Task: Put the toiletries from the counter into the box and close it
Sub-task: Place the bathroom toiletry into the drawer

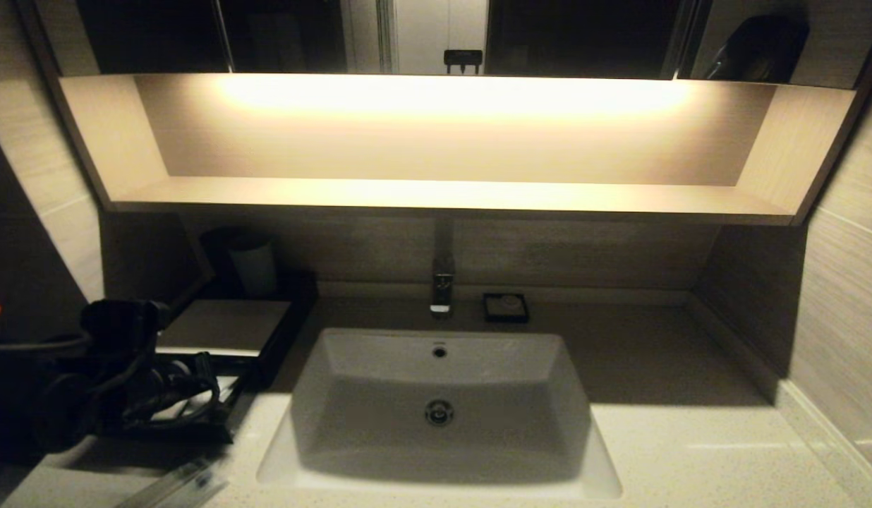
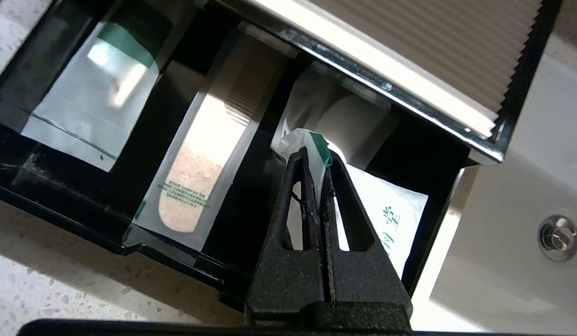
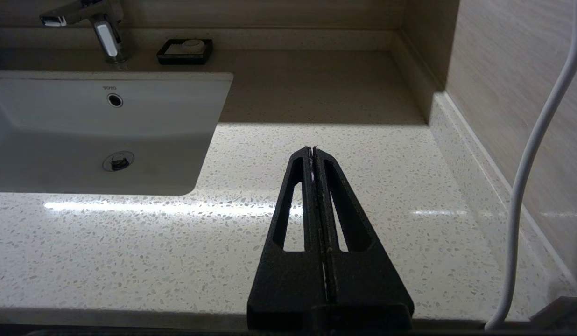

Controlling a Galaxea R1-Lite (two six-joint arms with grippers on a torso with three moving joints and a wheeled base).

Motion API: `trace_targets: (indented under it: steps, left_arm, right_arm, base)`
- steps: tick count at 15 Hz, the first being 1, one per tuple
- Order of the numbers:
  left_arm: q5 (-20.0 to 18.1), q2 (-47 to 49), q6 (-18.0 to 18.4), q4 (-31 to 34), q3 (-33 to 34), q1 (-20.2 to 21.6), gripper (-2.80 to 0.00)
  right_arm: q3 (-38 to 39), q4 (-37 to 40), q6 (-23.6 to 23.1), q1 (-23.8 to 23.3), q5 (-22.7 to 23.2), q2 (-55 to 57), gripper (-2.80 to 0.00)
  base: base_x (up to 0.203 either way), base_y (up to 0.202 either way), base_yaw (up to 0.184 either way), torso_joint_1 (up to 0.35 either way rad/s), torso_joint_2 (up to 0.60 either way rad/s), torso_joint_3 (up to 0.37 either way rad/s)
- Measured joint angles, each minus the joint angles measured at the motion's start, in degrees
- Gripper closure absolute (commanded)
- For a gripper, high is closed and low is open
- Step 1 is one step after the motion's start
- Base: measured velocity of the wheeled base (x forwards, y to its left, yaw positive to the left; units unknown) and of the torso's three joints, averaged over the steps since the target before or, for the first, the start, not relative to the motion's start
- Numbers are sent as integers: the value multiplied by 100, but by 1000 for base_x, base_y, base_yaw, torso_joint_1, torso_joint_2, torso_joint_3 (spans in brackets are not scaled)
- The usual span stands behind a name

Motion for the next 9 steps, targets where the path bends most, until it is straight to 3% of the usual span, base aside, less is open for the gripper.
trace_targets:
  steps: [9]
  left_arm:
    - [13,187,8,-85,22,-5,0]
  right_arm:
    - [0,0,0,0,0,0,0]
  base:
    - [0,0,0,0,0,0]
